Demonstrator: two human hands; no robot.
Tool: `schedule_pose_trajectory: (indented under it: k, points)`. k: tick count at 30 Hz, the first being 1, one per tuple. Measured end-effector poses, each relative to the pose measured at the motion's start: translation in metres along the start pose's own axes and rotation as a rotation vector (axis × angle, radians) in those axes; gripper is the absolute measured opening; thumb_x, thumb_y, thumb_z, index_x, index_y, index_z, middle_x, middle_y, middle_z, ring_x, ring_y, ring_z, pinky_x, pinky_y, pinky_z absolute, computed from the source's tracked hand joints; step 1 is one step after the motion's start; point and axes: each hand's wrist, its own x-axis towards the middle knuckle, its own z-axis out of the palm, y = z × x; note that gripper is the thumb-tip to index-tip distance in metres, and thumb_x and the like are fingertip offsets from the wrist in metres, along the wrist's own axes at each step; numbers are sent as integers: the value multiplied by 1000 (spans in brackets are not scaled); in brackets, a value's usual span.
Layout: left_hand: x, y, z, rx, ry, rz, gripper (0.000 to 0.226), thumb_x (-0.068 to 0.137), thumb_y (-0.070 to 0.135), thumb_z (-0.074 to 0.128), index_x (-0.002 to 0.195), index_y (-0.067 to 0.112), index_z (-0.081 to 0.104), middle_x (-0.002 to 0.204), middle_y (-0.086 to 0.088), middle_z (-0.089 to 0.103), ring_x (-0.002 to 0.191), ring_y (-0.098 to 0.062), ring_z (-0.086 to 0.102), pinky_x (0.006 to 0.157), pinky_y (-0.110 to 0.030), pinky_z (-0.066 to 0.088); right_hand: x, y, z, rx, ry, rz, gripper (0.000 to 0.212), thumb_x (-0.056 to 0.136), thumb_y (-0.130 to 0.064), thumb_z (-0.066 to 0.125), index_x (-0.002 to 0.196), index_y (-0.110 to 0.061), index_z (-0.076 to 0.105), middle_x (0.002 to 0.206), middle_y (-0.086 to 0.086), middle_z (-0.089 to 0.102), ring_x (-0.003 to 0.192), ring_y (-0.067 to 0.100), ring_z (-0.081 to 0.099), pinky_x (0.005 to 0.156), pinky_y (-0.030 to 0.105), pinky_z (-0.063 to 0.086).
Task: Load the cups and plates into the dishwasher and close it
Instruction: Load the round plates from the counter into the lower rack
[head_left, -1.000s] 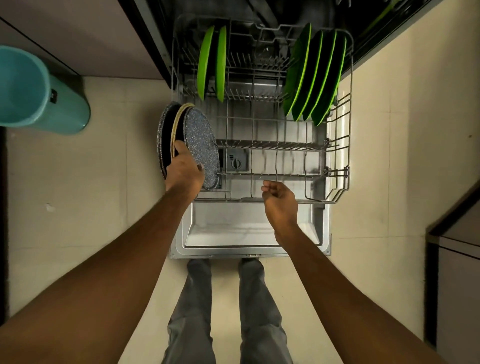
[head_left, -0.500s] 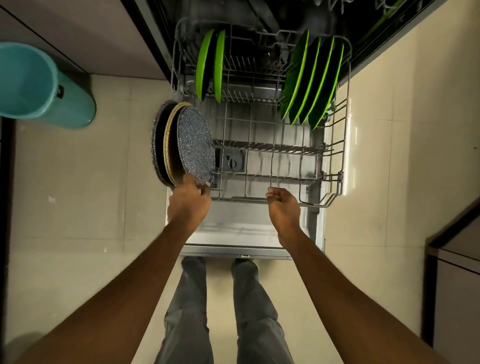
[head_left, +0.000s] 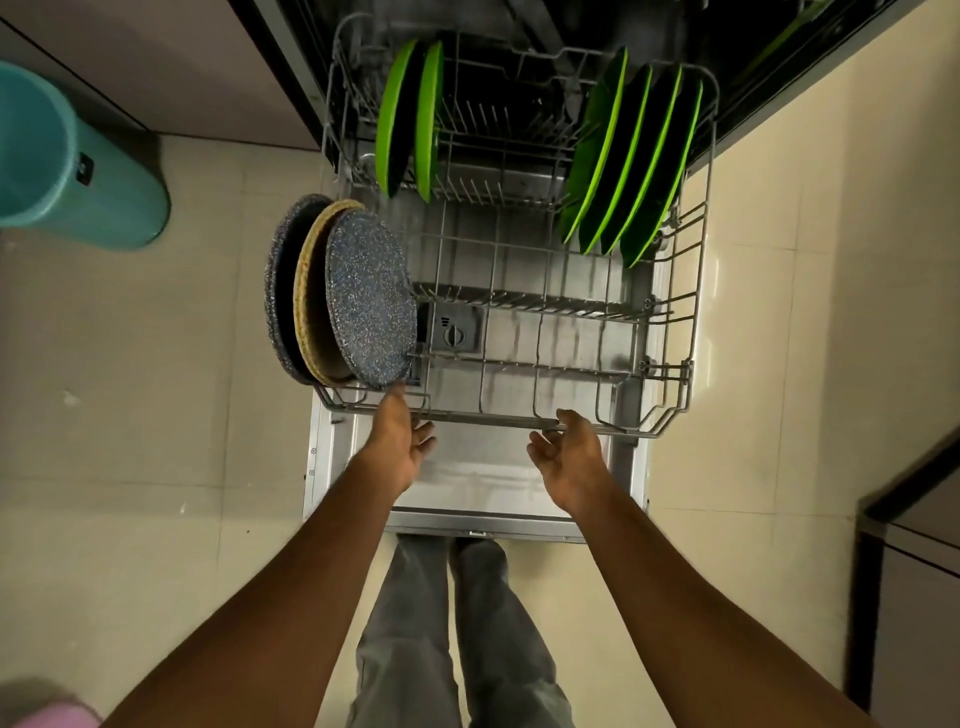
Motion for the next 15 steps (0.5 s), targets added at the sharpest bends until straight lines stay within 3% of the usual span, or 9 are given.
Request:
schedule_pose_trajectory:
  k: [3,7,9,11,13,15]
  points:
    - [1,2,3,-107,24,-4,41,98,41,45,132,18,46,115,-14,54,100,-25,56,87,-37,49,5,-5,13,91,54,42,8,94,-14,49,98,-9,54,81,8,50,64,17,50,66,25,50]
    - [5,16,9,-176,-13,8,39,96,38,49,129,16,51,117,-14,56,100,-25,58,81,-34,51,10,-14,28,141,57,21,8,94,-12,51,98,-10,56,85,6,52,71,15,54,68,23,52]
    - [10,28,16,-168,-61,36,35,96,38,49,121,15,55,118,-14,59,101,-25,59,79,-33,51,13,-25,38,167,30,-17,5,93,-12,53,95,-11,57,87,6,53,74,15,55,69,23,52]
    - [15,44,29,-176,-92,66,27,97,36,47,110,15,58,117,-14,61,101,-26,59,88,-36,51,17,-41,50,182,-1,-57,3,93,-13,56,95,-12,57,85,6,55,73,15,57,66,22,52]
    - [18,61,42,-183,-93,88,23,98,34,47,98,13,58,107,-13,63,95,-25,59,92,-37,50,21,-57,64,173,-23,-84,10,93,-16,58,102,-13,58,82,6,55,69,14,57,62,21,54]
    - [21,79,57,-165,-120,129,24,97,32,47,90,12,57,92,-10,63,84,-22,59,86,-35,50,24,-75,79,158,-49,-115,19,93,-20,60,111,-13,59,83,6,56,66,13,57,61,19,56]
